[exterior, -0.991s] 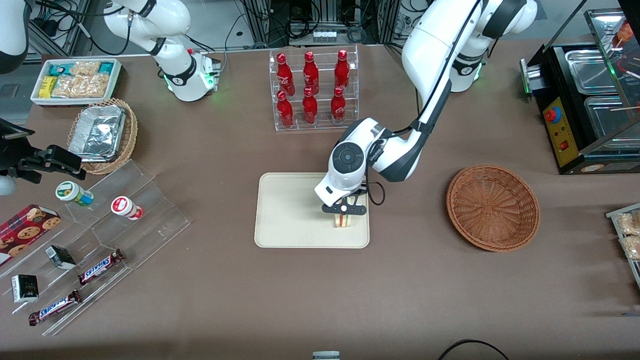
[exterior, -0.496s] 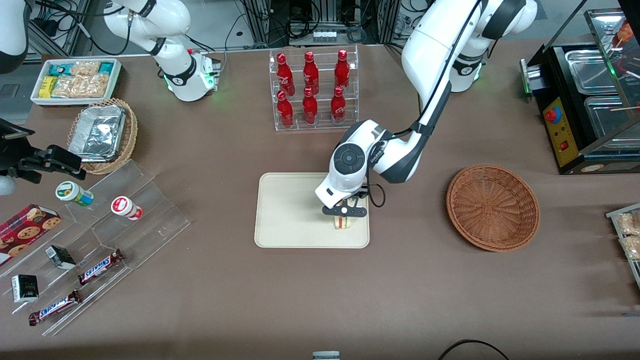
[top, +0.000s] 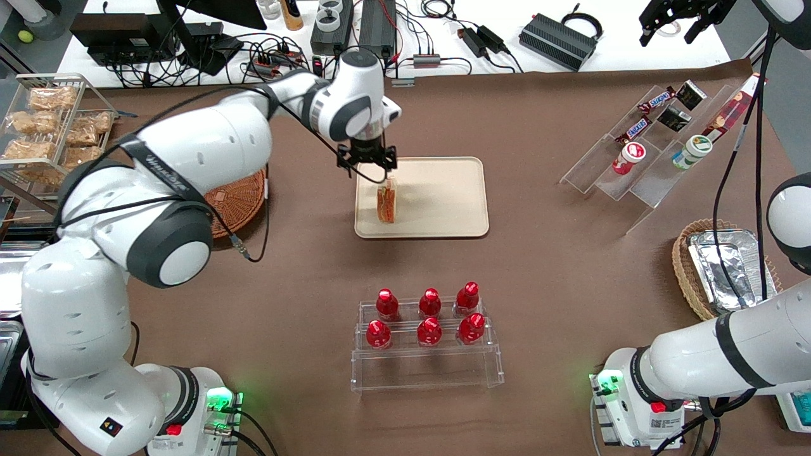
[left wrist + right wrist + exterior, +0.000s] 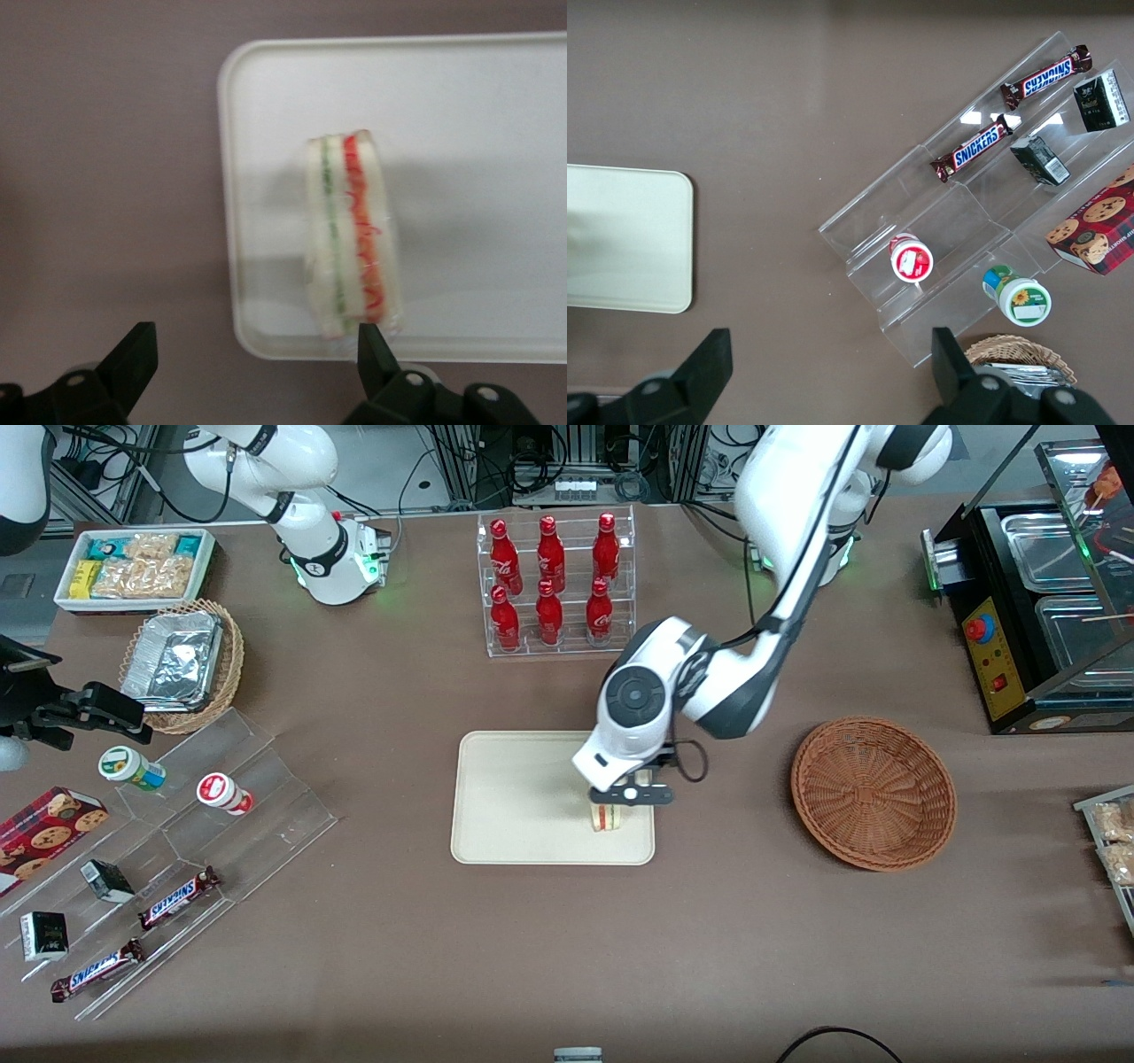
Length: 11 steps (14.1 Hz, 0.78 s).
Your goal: Place sandwich from basket to tray
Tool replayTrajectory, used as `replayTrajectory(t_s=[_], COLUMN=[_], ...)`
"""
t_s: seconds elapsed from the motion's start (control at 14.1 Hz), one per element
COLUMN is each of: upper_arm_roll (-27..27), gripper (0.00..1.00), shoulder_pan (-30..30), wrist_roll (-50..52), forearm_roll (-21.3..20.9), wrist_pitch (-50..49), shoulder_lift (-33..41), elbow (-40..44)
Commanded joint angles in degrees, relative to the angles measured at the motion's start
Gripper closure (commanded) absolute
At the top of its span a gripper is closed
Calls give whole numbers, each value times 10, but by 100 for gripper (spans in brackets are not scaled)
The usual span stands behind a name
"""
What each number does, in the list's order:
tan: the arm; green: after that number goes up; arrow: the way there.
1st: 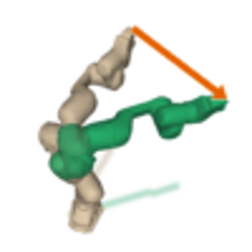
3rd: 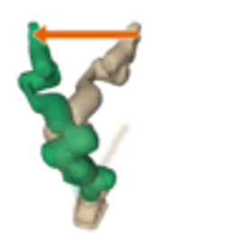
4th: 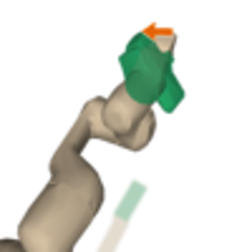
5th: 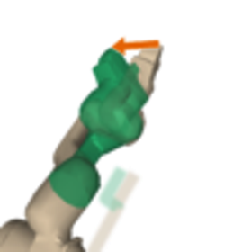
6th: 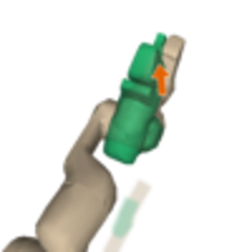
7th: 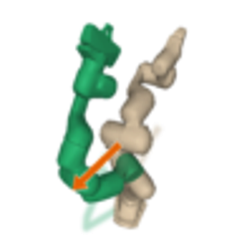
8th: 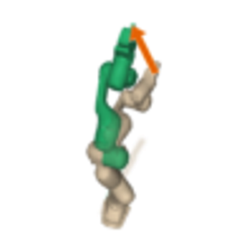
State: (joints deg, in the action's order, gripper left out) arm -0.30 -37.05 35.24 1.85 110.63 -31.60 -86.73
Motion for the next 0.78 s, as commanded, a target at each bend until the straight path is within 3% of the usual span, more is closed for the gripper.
replayTrajectory(t_s=[0.0, 0.71], upper_arm_roll=[-16, -18], gripper=[0, 0], shoulder_pan=[34, 211], wrist_roll=[-3, -146], forearm_roll=[2, -19], wrist_pitch=[-63, -114], shoulder_lift=[76, 248], elbow=[-15, -110])
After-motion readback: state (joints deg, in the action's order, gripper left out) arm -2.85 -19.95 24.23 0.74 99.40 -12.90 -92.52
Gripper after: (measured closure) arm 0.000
